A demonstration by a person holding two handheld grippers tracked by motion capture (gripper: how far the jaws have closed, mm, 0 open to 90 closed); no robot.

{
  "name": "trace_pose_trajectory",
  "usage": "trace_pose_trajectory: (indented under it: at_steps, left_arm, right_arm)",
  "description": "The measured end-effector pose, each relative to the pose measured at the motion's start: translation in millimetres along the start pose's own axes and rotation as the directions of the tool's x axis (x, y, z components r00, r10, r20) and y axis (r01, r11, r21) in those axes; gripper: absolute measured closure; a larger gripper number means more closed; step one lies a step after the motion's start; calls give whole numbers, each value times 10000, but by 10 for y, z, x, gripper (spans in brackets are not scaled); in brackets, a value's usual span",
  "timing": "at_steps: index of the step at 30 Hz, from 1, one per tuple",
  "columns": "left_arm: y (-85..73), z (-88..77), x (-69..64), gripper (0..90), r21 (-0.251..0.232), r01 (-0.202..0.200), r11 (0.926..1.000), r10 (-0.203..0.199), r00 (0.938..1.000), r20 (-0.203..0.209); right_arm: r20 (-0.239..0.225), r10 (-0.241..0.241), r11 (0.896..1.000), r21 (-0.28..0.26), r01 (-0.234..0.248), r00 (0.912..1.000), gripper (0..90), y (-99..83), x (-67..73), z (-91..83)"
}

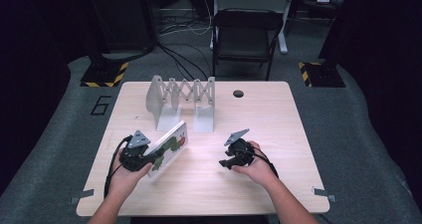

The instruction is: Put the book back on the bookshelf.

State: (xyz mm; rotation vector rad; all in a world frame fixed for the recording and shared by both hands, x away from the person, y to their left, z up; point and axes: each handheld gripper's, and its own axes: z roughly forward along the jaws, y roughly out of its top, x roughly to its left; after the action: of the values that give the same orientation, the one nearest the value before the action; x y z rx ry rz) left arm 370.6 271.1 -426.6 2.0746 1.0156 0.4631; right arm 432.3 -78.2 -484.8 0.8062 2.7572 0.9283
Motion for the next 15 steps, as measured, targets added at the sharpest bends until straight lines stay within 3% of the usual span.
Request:
trace_pose_trajectory:
  at_steps: [15]
  left_arm:
    - [-80,-78,208,757,-231,798,9965,-812,9944,-680]
  right_arm:
    - [35,116,9999,-4,-116,9999,490,-22,-8,22]
